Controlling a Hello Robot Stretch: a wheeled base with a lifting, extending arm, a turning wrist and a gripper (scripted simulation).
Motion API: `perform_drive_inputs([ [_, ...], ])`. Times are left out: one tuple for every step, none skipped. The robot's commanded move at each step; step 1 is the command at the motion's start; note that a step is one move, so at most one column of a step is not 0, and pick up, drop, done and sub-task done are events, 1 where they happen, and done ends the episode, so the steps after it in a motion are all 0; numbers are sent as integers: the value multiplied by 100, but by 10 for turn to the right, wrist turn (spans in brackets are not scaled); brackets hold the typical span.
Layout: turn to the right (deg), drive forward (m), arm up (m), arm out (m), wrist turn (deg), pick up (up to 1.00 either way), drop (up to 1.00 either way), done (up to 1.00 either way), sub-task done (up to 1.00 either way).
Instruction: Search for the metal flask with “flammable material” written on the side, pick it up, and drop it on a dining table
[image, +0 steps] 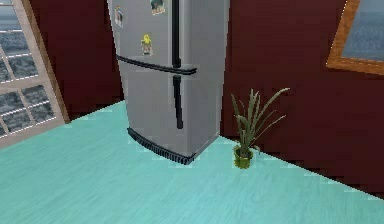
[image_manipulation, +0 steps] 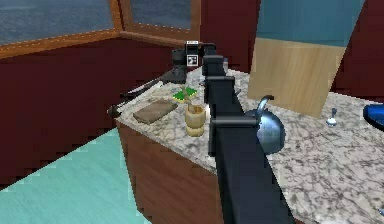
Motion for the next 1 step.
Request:
perform_drive_inputs([
  [0, 0, 0, 0, 420, 0, 0, 0, 0],
])
